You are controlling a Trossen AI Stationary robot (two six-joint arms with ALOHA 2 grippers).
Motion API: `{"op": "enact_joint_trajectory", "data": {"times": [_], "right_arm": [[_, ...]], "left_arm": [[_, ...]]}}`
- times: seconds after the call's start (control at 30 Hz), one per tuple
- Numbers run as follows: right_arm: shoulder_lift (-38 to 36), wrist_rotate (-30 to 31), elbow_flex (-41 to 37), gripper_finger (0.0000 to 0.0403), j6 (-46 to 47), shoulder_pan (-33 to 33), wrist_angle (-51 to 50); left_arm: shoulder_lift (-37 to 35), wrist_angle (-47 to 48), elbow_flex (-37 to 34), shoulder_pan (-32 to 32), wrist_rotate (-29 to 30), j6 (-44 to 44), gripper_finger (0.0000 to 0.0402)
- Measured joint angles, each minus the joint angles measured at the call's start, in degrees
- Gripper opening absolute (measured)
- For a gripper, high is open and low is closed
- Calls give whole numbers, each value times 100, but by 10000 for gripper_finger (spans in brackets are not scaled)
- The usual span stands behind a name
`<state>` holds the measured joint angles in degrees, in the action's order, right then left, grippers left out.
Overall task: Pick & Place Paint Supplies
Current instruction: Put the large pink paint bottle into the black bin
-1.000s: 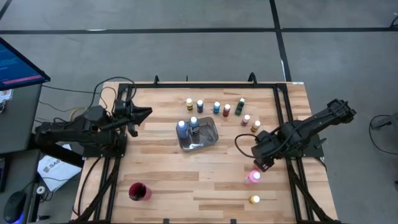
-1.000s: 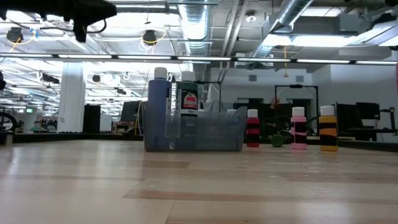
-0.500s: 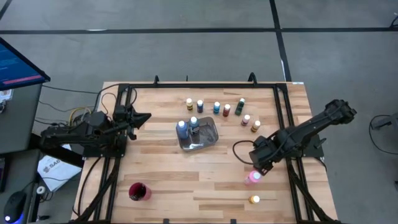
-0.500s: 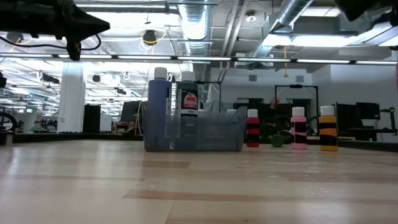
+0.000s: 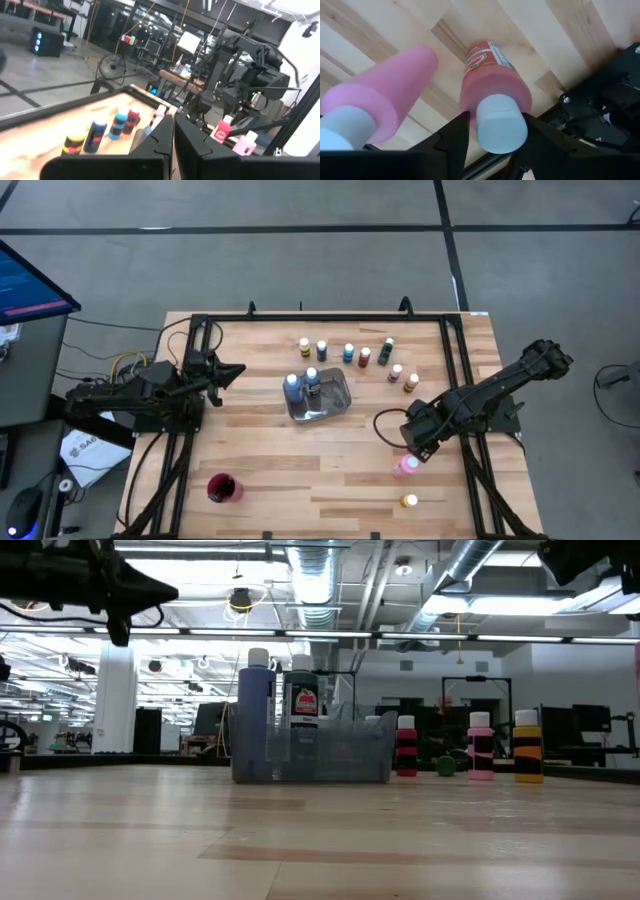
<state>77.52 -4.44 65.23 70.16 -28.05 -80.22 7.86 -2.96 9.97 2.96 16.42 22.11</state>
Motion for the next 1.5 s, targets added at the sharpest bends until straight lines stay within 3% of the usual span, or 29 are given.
{"op": "enact_joint_trajectory", "data": {"times": [0.23,0.63,0.9,1.17,1.5], "right_arm": [[-7,-3,7,111,-30,2,13],[9,370,480,111,-722,356,-449],[9,934,1260,111,-2439,1612,-929],[639,1114,1962,111,-4325,2994,-382],[2062,1180,3945,114,-6186,3403,-273]], "left_arm": [[0,-253,-267,0,98,199,3],[0,-273,-419,0,164,232,3],[17,-258,-419,0,209,221,3],[15,-273,-419,0,208,221,3],[15,-273,-419,0,203,236,3]]}}
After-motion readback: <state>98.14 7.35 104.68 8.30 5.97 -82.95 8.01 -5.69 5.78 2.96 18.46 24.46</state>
